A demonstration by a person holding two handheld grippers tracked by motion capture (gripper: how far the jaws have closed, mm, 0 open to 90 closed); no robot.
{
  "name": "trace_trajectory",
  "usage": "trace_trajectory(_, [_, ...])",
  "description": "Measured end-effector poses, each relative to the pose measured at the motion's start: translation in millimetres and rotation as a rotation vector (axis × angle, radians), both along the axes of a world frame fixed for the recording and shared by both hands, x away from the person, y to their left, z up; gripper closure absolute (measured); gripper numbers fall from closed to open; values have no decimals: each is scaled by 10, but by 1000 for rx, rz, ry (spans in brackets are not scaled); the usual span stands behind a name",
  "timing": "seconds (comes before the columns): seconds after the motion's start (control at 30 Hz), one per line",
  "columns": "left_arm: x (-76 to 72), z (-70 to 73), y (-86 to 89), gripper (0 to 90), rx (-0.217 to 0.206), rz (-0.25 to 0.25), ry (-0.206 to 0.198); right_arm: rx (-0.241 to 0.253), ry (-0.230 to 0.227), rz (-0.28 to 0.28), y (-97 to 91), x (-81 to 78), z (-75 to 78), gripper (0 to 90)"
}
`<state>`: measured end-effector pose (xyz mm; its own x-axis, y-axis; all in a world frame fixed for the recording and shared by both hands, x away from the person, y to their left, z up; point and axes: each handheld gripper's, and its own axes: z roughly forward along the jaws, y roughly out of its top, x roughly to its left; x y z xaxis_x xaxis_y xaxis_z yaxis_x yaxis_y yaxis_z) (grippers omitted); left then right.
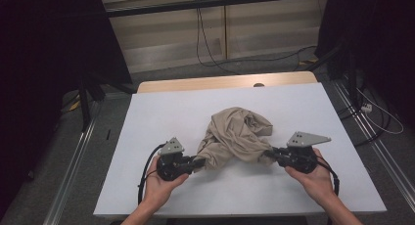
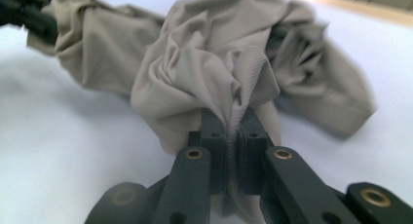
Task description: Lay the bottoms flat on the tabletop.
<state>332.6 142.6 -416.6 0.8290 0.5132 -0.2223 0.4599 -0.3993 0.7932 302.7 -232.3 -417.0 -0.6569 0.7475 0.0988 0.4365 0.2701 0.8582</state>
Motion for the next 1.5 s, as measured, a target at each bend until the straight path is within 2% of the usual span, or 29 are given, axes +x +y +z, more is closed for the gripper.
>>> trace_trajectory(0.1, [-119, -9, 4, 797, 8, -26, 14, -3, 23, 37, 29, -143, -34, 856])
trace_trajectory(0.17, [-186, 6, 20, 796, -8, -40, 18, 13, 28, 54, 25, -258, -31, 856])
trace_trajectory(0.23, [-257, 10, 40, 795, -11, -46, 21, 9, 32, 63, 5, -394, -37, 855])
trace_trajectory(0.3, [-339, -4, 47, 791, -6, -45, 40, 15, 39, 65, -34, -499, -54, 854])
trace_trajectory(0.4, [-435, -29, -7, 751, 28, -48, 29, 17, 57, 33, -93, -589, -115, 817])
trace_trajectory(0.47, [-406, -18, -39, 652, 17, -40, 10, 2, 72, 2, -117, -552, -162, 748])
trace_trajectory(0.53, [-374, -6, -49, 510, 24, -28, -11, 6, 72, -14, -123, -493, -168, 612])
trace_trajectory(0.6, [-326, 14, -32, 416, 21, -28, -16, 6, 54, -23, -119, -448, -136, 553])
trace_trajectory(0.67, [-269, 26, -23, 401, 16, -16, -41, 24, 29, -14, -102, -407, -99, 471])
trace_trajectory(0.7, [-215, 34, -20, 382, 18, 9, -57, 29, 21, -15, -81, -381, -77, 430])
trace_trajectory(0.8, [-40, 31, -59, 366, 15, 38, -59, 14, 3, -9, 21, -280, -34, 388])
trace_trajectory(0.87, [75, 19, -117, 374, 26, 52, -47, 6, -3, -1, 86, -219, -25, 394])
trace_trajectory(0.93, [169, -4, -178, 444, 51, 52, -65, 1, -9, 0, 170, -141, -24, 498])
trace_trajectory(1.0, [302, -77, -275, 439, 75, 73, -75, -11, -8, 41, 241, -90, -32, 663])
trace_trajectory(1.03, [341, -107, -311, 428, 75, 84, -67, -22, -2, 48, 278, -72, -42, 708])
trace_trajectory(1.07, [414, -152, -375, 405, 97, 80, -61, -29, 2, 56, 302, -59, -54, 786])
trace_trajectory(1.13, [519, -207, -483, 375, 140, 74, -82, -38, 33, 80, 349, -39, -98, 830])
trace_trajectory(1.17, [566, -233, -525, 361, 135, 68, -69, -52, 41, 82, 359, -42, -131, 838])
trace_trajectory(1.2, [601, -254, -555, 390, 126, 58, -33, -54, 50, 81, 356, -53, -155, 835])
trace_trajectory(1.23, [601, -267, -572, 469, 130, 45, -6, -52, 59, 84, 347, -68, -173, 820])
trace_trajectory(1.27, [575, -275, -581, 636, 141, 36, -2, -50, 61, 84, 334, -84, -182, 756])
trace_trajectory(1.3, [553, -273, -586, 762, 149, 30, 0, -48, 62, 72, 317, -101, -184, 676])
trace_trajectory(1.33, [520, -247, -584, 812, 141, 18, 2, -46, 61, 68, 301, -114, -180, 637])
trace_trajectory(1.4, [470, -171, -566, 837, 98, 10, -3, -38, 51, 68, 257, -157, -148, 530])
trace_trajectory(1.43, [439, -127, -551, 840, 67, 4, -3, -40, 44, 46, 228, -187, -120, 491])
trace_trajectory(1.5, [364, -57, -535, 841, 37, -11, -15, -50, 42, 21, 190, -236, -79, 465])
